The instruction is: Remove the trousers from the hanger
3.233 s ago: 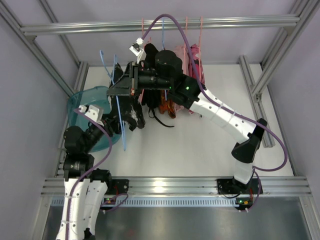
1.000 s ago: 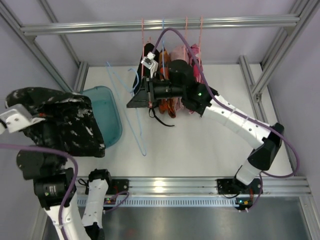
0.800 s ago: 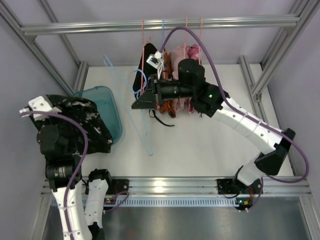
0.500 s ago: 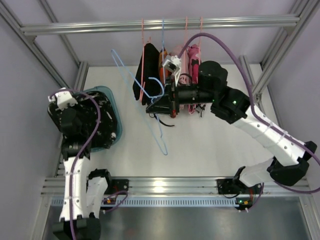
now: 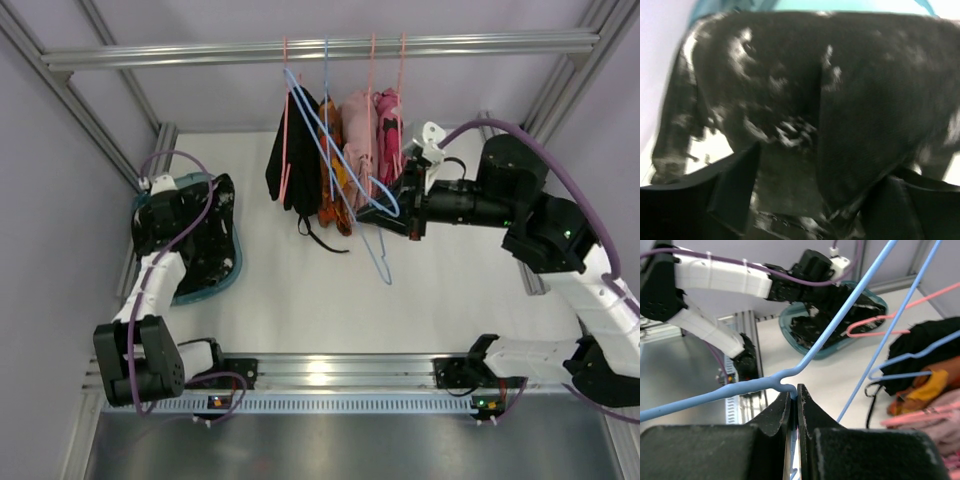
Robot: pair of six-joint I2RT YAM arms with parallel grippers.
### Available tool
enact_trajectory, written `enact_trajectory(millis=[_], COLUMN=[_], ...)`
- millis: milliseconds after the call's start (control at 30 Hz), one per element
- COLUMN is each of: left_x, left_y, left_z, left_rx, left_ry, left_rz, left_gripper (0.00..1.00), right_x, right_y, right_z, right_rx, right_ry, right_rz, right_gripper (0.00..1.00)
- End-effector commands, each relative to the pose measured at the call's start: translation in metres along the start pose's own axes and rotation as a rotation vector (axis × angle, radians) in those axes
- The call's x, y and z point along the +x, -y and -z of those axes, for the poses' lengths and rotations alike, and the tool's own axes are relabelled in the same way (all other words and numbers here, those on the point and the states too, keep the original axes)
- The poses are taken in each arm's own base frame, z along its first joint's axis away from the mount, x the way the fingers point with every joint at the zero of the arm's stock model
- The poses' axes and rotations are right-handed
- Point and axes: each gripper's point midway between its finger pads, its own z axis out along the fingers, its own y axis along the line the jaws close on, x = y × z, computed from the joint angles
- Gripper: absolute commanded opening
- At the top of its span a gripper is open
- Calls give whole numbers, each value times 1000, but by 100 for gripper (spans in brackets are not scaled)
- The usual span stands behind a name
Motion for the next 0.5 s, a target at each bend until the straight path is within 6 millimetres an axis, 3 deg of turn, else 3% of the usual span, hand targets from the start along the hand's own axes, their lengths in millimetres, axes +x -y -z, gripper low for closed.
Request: enact_trajectory(millis=[0,133,167,233,267,333,367,467], left_x=[-27,-59,-75,-91,-105,-116,-121,-133], left_y=[18,42,48,60,74,88,104,115], left_z=[20,74,102,138,177,215,255,306], left_rx=[111,329,407,534,677,815,985,1158], left_ry=[52,195,284,381,460,532,576,607], left_rz=[97,125,126,81,34,-46,-128,-194], left_gripper=[79,87,89,91,94,96,95,94], right_x=[-13,-11,-7,7,11,25,38,69], right_y=[9,11,10,4,2,-7,-10,-20], right_z=[35,78,84,100,104,111,114,124], right_rx=[92,192,204,219,220,197,189,160], right_ry=[22,31,25,1,-8,-32,-70,-159], right_rz=[95,130,124,121,120,124,106,96], right_gripper=[0,0,0,0,0,0,0,0])
